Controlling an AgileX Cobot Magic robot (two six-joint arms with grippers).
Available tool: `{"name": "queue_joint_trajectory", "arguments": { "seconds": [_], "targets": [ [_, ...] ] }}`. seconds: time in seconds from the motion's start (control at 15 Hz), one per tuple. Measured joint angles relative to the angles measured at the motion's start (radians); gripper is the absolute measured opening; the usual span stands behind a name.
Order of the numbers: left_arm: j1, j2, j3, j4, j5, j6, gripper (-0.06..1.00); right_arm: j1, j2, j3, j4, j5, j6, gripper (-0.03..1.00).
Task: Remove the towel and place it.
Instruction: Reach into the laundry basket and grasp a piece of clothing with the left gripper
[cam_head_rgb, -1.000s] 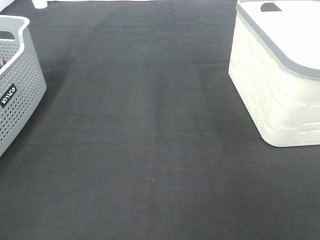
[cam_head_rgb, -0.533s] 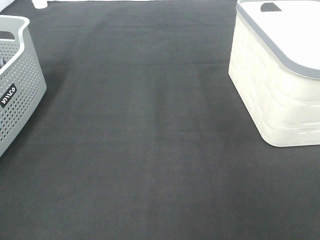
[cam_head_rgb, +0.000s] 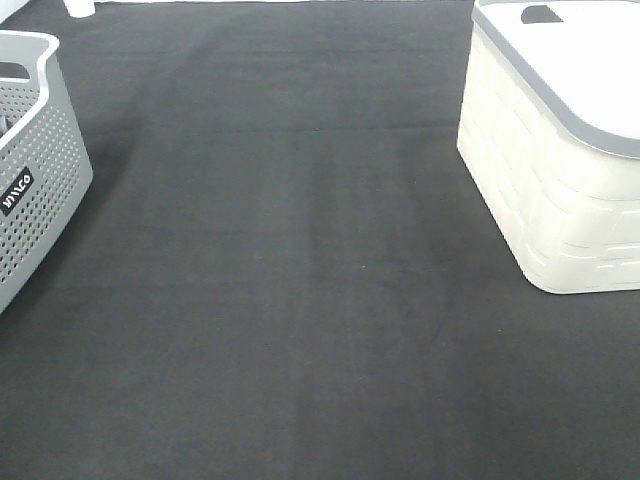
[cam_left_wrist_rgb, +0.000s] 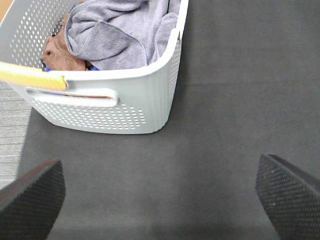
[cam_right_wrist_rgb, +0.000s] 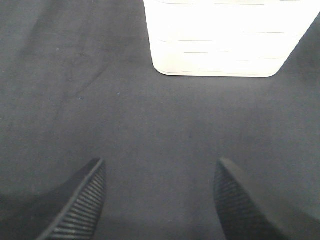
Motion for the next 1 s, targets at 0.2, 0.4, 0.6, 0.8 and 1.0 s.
{"name": "queue_joint_trajectory", "arguments": {
  "seconds": [0.2,0.4,0.6,0.8,1.0],
  "targets": [
    [0.000,0.188,-0.150,0.000,0.002,0.072,0.98,0.000,0.000,0.000,0.000,0.000,0.000,0.62],
    [0.000,0.345,-0.273,0.000,0.004,0.121,0.98,0.000,0.000,0.000,0.000,0.000,0.000,0.62],
    [0.000,0.483,-0.411,0.005,0.004,0.231,0.97,0.000,0.000,0.000,0.000,0.000,0.000,0.62],
    [0.000,0.583,-0.500,0.028,0.004,0.446,0.97,0.000,0.000,0.000,0.000,0.000,0.000,0.62],
    [0.000,0.699,-0.519,0.141,0.004,0.571,0.97,0.000,0.000,0.000,0.000,0.000,0.000,0.62]
  ]
}}
